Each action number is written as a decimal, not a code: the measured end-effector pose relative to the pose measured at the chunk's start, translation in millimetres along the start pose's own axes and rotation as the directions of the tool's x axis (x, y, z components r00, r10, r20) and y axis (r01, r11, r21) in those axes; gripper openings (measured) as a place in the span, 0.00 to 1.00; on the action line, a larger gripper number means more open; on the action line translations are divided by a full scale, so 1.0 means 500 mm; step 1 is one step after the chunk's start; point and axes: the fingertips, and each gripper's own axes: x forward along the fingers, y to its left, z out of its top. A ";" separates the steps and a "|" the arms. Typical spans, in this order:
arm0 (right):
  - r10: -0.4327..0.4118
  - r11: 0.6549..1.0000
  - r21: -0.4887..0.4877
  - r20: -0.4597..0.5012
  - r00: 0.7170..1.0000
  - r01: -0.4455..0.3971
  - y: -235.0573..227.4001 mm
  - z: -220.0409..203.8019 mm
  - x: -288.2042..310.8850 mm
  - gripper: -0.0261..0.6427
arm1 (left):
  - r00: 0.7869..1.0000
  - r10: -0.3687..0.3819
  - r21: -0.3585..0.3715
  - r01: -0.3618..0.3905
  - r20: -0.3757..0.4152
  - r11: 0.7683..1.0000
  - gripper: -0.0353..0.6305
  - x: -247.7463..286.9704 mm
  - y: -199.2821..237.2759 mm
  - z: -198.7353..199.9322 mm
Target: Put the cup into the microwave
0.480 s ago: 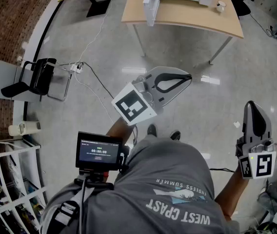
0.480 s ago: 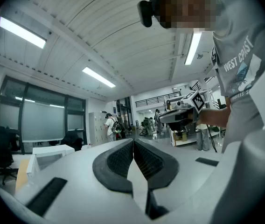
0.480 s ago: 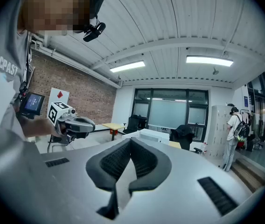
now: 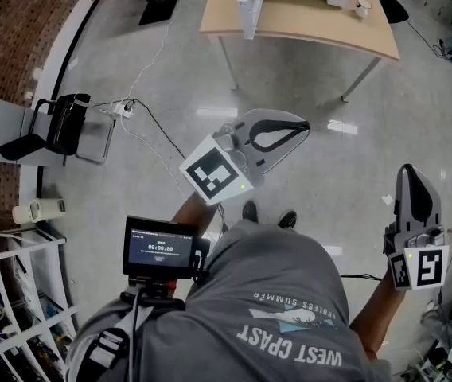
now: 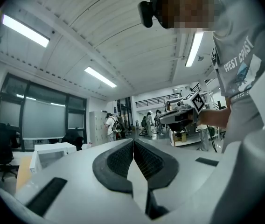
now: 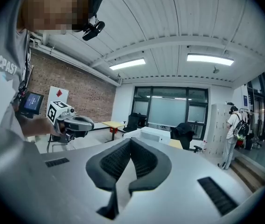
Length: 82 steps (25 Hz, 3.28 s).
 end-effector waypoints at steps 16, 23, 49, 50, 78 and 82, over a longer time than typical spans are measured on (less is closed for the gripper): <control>-0.060 0.998 -0.013 0.018 0.998 0.060 0.081 0.005 0.064 0.07 | 0.997 -0.046 -0.018 0.047 0.065 0.999 0.09 -0.094 0.076 -0.029; -0.087 0.995 -0.044 -0.005 0.996 0.086 0.103 0.006 0.135 0.07 | 0.993 -0.052 -0.025 0.055 0.107 0.998 0.09 -0.133 0.147 -0.038; 0.024 0.999 -0.049 -0.005 1.000 -0.024 -0.283 -0.025 0.395 0.07 | 0.992 0.128 -0.085 -0.128 -0.001 0.988 0.09 0.115 0.329 -0.100; 0.026 0.998 -0.050 -0.005 1.000 -0.026 -0.312 -0.025 0.402 0.07 | 0.992 0.129 -0.085 -0.128 0.000 0.988 0.09 0.145 0.338 -0.097; -0.033 0.999 0.024 -0.025 0.999 0.034 -0.619 -0.052 0.749 0.07 | 0.997 0.065 -0.081 -0.067 -0.032 0.994 0.09 0.423 0.699 -0.111; -0.064 0.998 0.018 -0.032 0.997 0.065 -0.592 -0.047 0.840 0.07 | 0.999 0.049 -0.090 -0.050 -0.021 0.995 0.09 0.380 0.793 -0.137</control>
